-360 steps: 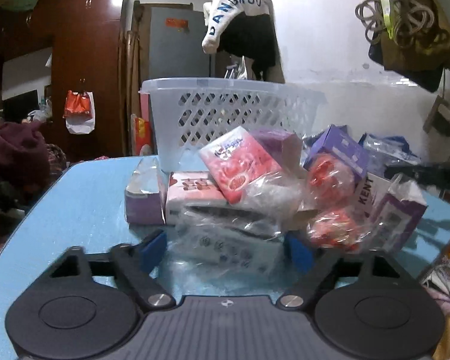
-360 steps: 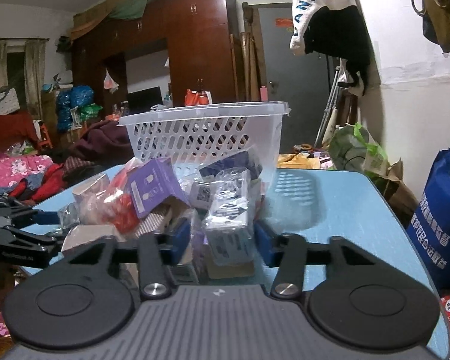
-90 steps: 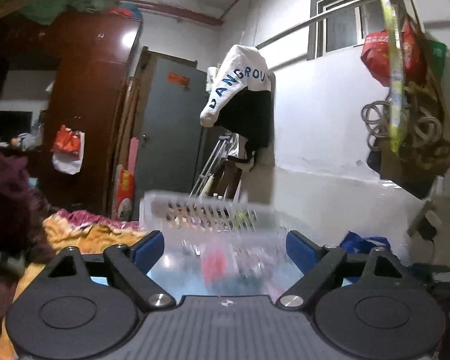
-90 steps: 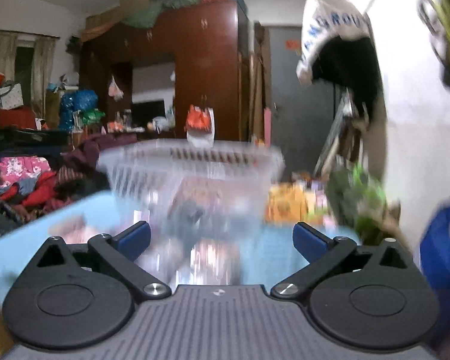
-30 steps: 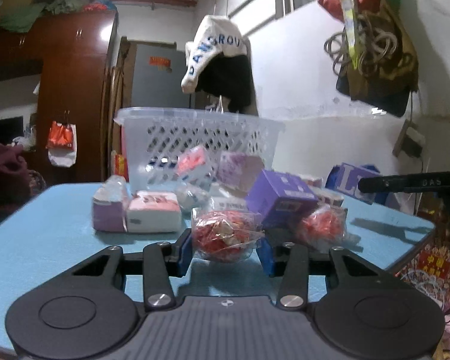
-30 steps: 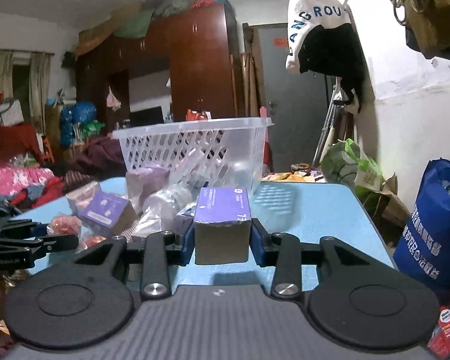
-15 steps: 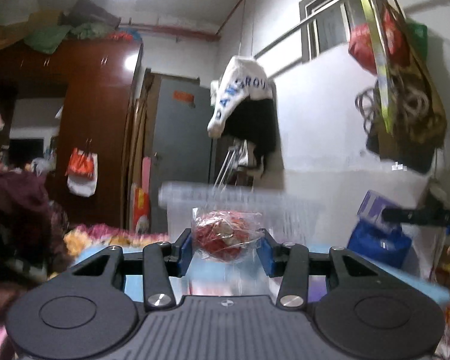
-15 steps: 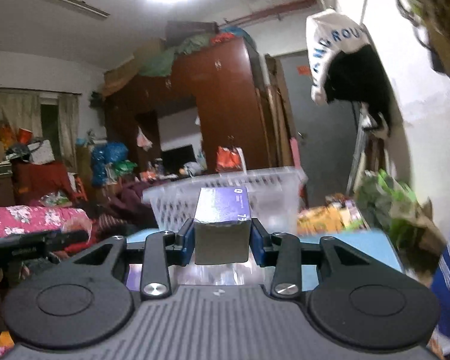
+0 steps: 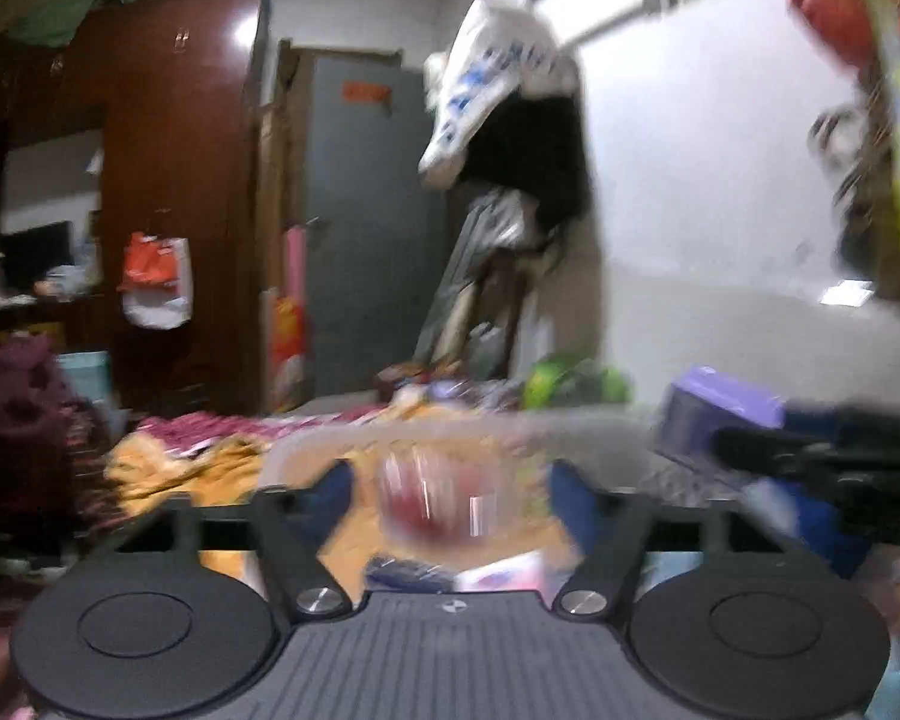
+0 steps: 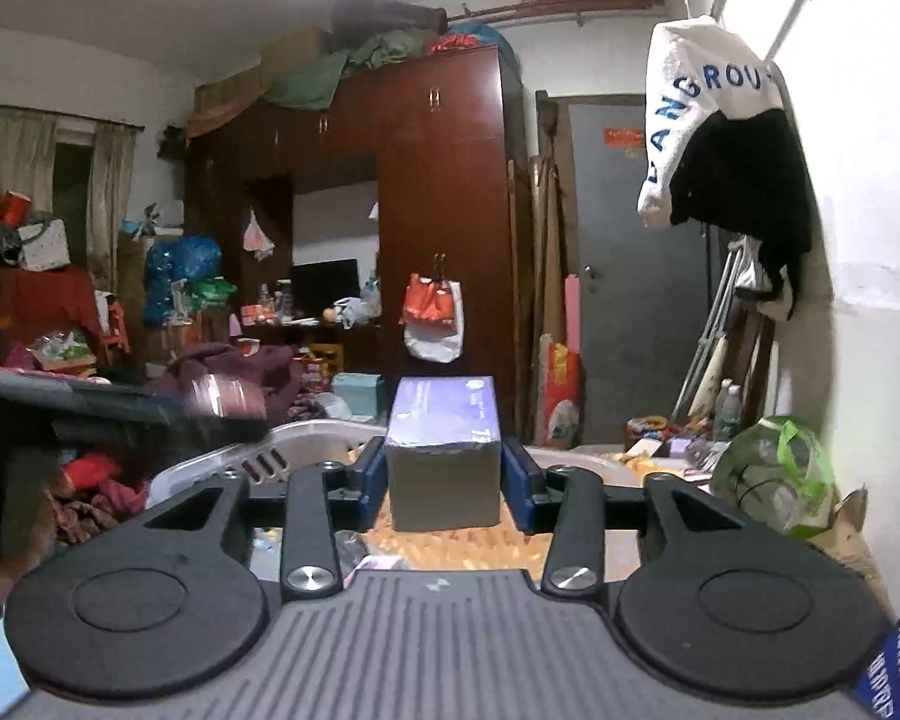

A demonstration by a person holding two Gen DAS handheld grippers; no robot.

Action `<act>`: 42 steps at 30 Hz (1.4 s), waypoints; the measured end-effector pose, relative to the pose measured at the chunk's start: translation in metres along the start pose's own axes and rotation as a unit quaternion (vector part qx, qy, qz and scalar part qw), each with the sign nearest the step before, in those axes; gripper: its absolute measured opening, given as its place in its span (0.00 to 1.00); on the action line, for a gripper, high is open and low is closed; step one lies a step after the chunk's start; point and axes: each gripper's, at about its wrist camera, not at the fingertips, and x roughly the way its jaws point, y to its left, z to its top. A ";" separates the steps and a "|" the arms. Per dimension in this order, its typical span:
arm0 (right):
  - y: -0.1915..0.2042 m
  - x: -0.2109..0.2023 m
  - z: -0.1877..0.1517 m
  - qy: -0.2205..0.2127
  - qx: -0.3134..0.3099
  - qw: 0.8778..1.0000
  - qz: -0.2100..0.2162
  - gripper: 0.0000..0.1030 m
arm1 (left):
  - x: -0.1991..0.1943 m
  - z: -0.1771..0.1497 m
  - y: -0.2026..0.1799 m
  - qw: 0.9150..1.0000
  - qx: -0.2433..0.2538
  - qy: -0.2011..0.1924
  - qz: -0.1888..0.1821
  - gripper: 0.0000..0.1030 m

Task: Organize objects
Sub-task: 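Carry both items over the basket and release them inside, then grasp a clear plastic packet with the left gripper while the right grasps a wrapped item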

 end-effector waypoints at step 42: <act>-0.005 -0.077 -0.112 0.157 0.033 0.986 -0.041 0.28 | -0.084 -0.132 0.051 0.994 -0.046 0.094 0.042 0.35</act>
